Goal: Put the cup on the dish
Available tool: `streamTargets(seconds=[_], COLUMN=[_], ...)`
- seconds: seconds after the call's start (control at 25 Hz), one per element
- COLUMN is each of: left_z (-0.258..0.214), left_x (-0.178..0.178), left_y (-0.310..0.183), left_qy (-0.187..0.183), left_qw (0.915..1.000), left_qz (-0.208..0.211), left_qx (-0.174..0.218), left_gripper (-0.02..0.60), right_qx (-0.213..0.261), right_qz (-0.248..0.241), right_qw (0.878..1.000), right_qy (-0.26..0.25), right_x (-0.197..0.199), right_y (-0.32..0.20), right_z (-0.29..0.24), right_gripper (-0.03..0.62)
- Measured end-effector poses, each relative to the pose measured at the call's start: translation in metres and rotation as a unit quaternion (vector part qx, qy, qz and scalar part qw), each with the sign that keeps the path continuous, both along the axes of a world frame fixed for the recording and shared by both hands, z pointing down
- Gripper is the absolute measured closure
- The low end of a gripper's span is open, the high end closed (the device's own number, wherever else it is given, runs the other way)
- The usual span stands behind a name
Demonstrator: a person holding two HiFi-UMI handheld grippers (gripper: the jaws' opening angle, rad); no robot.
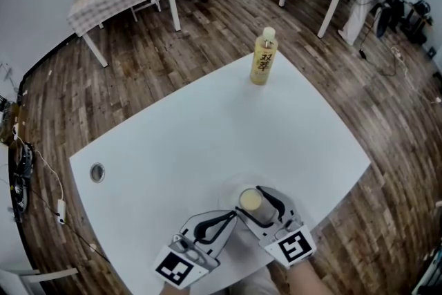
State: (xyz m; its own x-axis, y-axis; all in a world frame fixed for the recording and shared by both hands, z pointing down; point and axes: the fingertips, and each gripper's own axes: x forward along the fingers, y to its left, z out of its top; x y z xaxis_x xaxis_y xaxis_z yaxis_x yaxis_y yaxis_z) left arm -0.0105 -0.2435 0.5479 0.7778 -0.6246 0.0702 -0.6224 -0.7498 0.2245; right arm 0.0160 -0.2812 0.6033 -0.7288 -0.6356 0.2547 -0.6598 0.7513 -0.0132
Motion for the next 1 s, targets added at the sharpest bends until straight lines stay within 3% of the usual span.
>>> streamTargets(seconds=[0.56,1.0], left_z=[-0.002,-0.006], left_x=[0.001,0.002], left_y=[0.002,0.007], left_qy=[-0.001,-0.014], left_qw=[1.0000,0.9995], left_qz=[-0.005,-0.002], left_qx=[-0.004,-0.030], left_gripper=[0.575,0.575], right_qx=[-0.010,-0.010], right_qz=[-0.007,-0.014], right_qw=[1.000,1.000], right_qy=[-0.007,-0.012], right_x=[0.004,0.006], right_y=[0.003,0.009], right_z=[0.003,-0.009], right_gripper=[0.310,0.310])
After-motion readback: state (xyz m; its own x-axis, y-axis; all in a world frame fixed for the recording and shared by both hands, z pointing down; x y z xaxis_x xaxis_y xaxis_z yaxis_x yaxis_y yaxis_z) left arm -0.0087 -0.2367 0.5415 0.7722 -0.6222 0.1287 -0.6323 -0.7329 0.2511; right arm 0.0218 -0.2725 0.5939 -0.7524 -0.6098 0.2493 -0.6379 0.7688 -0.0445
